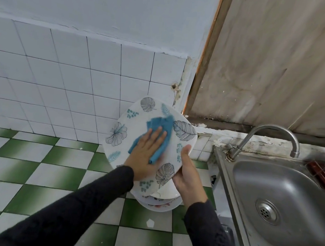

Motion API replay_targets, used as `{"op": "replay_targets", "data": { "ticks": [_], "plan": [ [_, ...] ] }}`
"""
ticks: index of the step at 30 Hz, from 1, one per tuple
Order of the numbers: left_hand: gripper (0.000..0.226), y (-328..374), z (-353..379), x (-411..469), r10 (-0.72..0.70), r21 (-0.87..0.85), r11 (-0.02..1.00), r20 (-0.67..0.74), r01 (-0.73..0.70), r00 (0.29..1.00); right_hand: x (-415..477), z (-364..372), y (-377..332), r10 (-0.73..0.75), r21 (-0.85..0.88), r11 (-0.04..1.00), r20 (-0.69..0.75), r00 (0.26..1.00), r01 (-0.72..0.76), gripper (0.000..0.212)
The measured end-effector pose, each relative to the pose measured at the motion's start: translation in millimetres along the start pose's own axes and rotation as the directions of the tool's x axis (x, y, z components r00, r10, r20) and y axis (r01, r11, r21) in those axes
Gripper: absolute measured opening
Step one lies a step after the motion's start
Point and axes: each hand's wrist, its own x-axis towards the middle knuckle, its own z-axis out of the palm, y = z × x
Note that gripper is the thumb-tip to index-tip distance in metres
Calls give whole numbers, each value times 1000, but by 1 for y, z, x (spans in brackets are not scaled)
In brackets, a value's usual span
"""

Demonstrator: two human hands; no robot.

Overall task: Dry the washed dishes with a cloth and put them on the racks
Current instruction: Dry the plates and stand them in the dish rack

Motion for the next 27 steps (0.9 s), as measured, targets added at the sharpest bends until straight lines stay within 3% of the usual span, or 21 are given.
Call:
{"op": "replay_targets", "data": {
  "ticks": [3, 6, 8, 11, 15, 18, 20, 21, 22, 23, 25, 26, 27],
  "plan": [
    [73, -26, -14, 24, -274, -68, 961, -99, 268, 957, -5, 2, -3, -1, -108, 994, 29, 1000, 4, 53],
    [73, -33, -12, 24, -377, -121, 923, -95, 365, 921, -8, -2, -5, 9, -137, 990, 10, 1000, -8, 49],
    [73, -17, -2, 8, -319, -143, 940, -58, 309, 946, -8, 3, -5, 6, -138, 990, 12, 1000, -4, 54],
    [71, 14, 13, -22, -91, -159, 983, 31, 95, 995, -6, 10, 0, -3, -111, 994, -27, 1000, 0, 63],
    [66, 12, 25, -58, 86, -52, 995, 127, -80, 988, -3, 7, 0, -10, -69, 998, -113, 994, 2, 76],
    [67, -13, 21, -83, 67, -6, 998, 263, -68, 962, -8, 1, -2, -38, -60, 998, -114, 993, 32, 58],
    [69, -22, 19, -97, -57, -93, 992, 304, 89, 951, -14, -3, -5, -53, -91, 995, -94, 994, 45, 43],
    [65, -24, 18, -103, -169, -219, 946, 300, 240, 939, -17, -6, -4, -58, -120, 992, -92, 994, 47, 37],
    [59, -23, 15, -104, -330, -381, 817, 308, 433, 892, -19, -6, -4, -67, -150, 987, -109, 992, 50, 33],
    [52, -20, 10, -103, -485, -527, 613, 338, 589, 807, -22, -8, -2, -82, -183, 982, -156, 984, 53, 31],
    [48, -16, -1, -97, -653, -706, 261, 374, 659, 659, -25, -10, 2, -119, -238, 969, -234, 965, 62, 28],
    [45, -12, -9, -93, -671, -754, 178, 377, 632, 638, -28, -10, 5, -140, -261, 963, -259, 956, 70, 25],
    [41, -8, -17, -88, -671, -780, 168, 357, 603, 650, -31, -8, 7, -164, -282, 956, -275, 947, 84, 24]
  ]
}}
